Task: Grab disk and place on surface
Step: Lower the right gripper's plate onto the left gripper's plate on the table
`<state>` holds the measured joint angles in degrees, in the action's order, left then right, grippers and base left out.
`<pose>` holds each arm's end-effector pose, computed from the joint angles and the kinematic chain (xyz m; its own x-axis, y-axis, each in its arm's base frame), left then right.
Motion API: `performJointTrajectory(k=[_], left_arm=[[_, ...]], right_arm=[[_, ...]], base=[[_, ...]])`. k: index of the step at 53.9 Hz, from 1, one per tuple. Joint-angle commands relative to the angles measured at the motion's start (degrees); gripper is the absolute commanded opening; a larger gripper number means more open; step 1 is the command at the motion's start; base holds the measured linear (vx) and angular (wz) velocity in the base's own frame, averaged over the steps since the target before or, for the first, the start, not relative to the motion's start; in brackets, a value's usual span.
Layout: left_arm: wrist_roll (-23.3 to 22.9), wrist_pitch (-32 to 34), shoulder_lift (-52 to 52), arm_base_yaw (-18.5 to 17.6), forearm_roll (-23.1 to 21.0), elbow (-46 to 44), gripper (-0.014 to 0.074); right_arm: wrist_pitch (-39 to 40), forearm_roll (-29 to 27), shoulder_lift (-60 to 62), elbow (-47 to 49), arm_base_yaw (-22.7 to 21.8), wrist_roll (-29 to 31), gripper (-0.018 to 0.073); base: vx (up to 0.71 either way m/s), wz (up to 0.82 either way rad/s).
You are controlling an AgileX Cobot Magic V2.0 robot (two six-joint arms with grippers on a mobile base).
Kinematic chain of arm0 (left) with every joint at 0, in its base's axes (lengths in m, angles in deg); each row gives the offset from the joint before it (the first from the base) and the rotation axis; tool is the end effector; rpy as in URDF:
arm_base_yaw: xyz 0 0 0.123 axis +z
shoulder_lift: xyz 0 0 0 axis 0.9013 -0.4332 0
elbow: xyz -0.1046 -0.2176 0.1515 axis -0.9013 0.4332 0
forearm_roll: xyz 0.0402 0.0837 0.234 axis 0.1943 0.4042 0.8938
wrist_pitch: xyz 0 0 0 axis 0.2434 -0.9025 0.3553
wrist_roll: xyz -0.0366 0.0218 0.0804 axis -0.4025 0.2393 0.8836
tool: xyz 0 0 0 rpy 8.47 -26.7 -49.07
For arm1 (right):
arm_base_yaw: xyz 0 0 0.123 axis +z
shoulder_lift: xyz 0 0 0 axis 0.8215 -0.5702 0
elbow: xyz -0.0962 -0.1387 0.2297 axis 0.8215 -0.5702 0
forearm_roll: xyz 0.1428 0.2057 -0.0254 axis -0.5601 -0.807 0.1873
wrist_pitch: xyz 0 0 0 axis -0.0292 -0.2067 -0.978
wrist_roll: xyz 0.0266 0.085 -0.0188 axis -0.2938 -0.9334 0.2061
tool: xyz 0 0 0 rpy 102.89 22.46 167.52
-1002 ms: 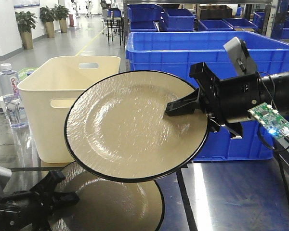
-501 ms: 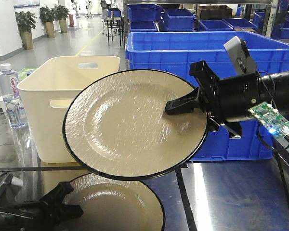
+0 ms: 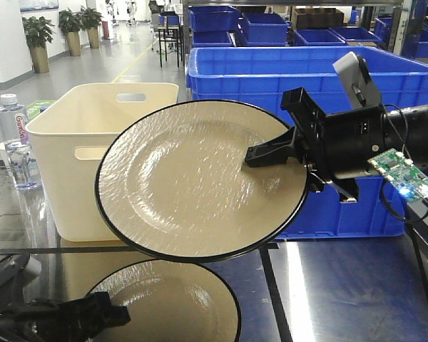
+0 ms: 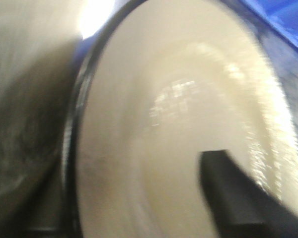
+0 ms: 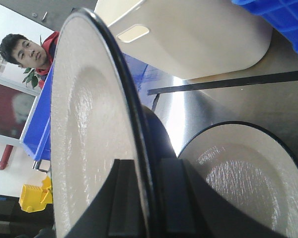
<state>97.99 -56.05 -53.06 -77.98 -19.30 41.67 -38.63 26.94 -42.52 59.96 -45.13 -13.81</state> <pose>0.2549 -0.0922 0.2423 -0.7610 -0.4183 -0.4959 0.0006 0.7639 -0.6453 0.3166 0.1209 0.4232 -0.8257 0.2656 -0.4977 -0.2960 0.5470 0.7830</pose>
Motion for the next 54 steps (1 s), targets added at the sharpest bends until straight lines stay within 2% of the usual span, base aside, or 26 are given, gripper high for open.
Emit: performJointTrajectory(k=[1,13,18,23,31,46,54], left_arm=[[0.37,2.38,5.4,-0.11,1.82,-1.65,0.0681],[0.31,8.54,15.72,-0.11,9.62,-1.65,0.0659],[0.31,10.02,20.4,-0.11,12.16,-1.65,0.0636],[0.31,11.54,24.69,-0.11,11.95,-1.65,0.061],[0.35,13.14,30.65,-0.11,11.95,-1.65,0.0582],[0.35,14.52,35.5,-0.11,12.13,-1.65,0.0581],[0.35,14.52,35.5,-0.11,12.13,-1.65,0.0581]], right_arm=[[3.82,-5.95,2.4,2.4,0.0,-0.14,-0.0008],[5.43,0.83,2.27,2.4,0.0,-0.7,-0.0008],[5.57,4.72,1.55,2.4,0.0,-3.18,-0.0008],[5.5,5.98,0.03,2.4,0.08,-4.79,-0.0008],[5.83,5.27,-4.92,2.4,2.73,-4.95,-0.0008],[6.36,2.75,-14.2,2.4,8.77,-1.71,0.0001],[4.86,3.08,-17.07,2.4,9.95,1.07,0.0022]], base=[[0.0,0.0],[0.0,0.0],[0.0,0.0],[0.0,0.0],[0.0,0.0],[0.0,0.0],[0.0,0.0]])
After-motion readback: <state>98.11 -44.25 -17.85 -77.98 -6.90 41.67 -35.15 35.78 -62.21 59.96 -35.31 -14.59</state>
